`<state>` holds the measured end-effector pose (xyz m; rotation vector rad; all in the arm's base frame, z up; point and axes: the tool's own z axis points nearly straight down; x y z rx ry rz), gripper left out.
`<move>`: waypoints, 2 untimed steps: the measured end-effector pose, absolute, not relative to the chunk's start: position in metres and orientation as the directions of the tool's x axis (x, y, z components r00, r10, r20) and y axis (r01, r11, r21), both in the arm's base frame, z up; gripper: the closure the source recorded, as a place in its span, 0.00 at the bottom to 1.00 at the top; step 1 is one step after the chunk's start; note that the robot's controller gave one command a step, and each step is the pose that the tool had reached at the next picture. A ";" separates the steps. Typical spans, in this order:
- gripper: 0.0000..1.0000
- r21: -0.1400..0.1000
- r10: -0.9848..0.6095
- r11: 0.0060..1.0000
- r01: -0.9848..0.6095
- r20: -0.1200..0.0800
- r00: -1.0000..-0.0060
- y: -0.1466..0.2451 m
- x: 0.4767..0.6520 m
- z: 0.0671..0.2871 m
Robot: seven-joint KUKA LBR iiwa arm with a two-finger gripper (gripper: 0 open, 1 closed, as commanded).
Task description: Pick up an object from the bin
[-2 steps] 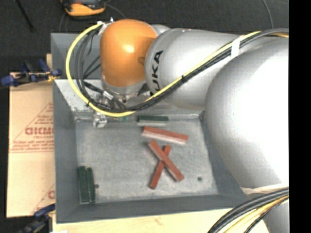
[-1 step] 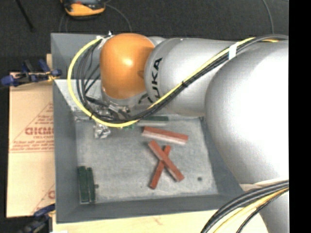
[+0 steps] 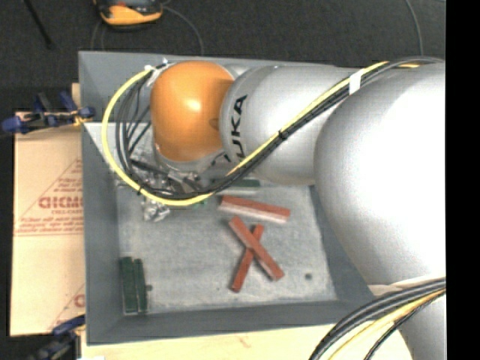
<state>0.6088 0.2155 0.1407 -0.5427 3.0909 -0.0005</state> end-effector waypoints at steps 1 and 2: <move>0.00 0.002 -0.272 0.962 -0.272 -0.004 -0.962 0.223 0.633 0.130; 0.00 0.002 -0.271 0.962 -0.271 -0.005 -0.962 0.223 0.633 0.130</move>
Offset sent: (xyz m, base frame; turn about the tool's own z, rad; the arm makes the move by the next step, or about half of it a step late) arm 0.0000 0.0000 0.0000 0.0000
